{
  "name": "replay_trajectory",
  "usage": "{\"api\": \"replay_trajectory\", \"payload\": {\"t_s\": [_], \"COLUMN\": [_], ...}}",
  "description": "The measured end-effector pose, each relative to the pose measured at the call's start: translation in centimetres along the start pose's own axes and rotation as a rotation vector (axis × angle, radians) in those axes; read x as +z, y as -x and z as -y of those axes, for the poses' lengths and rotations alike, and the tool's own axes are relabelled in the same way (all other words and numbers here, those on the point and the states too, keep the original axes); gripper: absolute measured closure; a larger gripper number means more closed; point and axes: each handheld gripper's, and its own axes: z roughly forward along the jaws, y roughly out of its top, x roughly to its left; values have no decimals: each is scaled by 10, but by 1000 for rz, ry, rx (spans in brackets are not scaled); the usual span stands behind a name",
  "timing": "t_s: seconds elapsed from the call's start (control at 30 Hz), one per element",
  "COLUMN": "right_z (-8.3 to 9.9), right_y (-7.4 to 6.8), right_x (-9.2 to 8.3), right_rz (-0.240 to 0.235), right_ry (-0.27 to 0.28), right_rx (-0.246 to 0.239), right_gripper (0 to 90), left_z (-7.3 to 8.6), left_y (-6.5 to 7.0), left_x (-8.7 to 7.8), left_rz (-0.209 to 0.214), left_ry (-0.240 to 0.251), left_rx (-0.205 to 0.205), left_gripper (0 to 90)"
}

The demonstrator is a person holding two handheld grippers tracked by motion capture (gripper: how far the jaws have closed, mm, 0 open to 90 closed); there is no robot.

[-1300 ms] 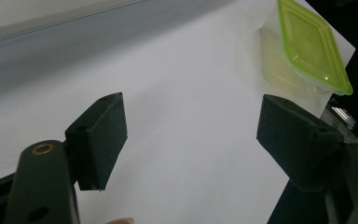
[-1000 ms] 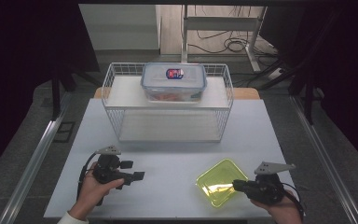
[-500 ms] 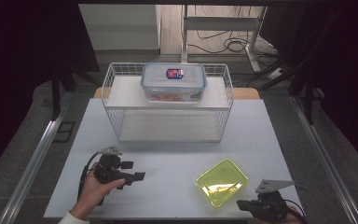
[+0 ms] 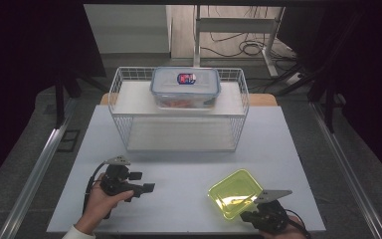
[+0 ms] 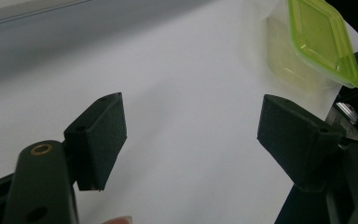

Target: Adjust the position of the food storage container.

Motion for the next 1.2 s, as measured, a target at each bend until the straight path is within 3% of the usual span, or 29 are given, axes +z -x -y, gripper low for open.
{"api": "replay_trajectory", "payload": {"t_s": [0.43, 0.57, 0.77, 0.87, 0.97, 1.2], "right_z": [-23, -19, -13, -15, -17, -20], "right_y": [-12, -17, -22, -10, 12, 64], "right_x": [30, 20, -10, -27, -39, -35], "right_rz": [59, 57, 44, 87, 139, 268], "right_ry": [49, 68, 125, 170, 199, 173], "right_rx": [5, 5, 17, 44, 99, 231], "right_gripper": [887, 887, 887, 887, 888, 888], "left_z": [0, 0, 0, 0, 0, 1], "left_y": [0, -2, -2, -2, -3, -3], "left_x": [1, 0, 0, -1, 0, 2], "left_rz": [-2, -4, -8, -6, -5, 3], "left_ry": [-3, -1, -1, 2, 1, -8], "left_rx": [1, 0, -1, -3, -6, -9], "left_gripper": [230, 231, 231, 231, 231, 231]}}
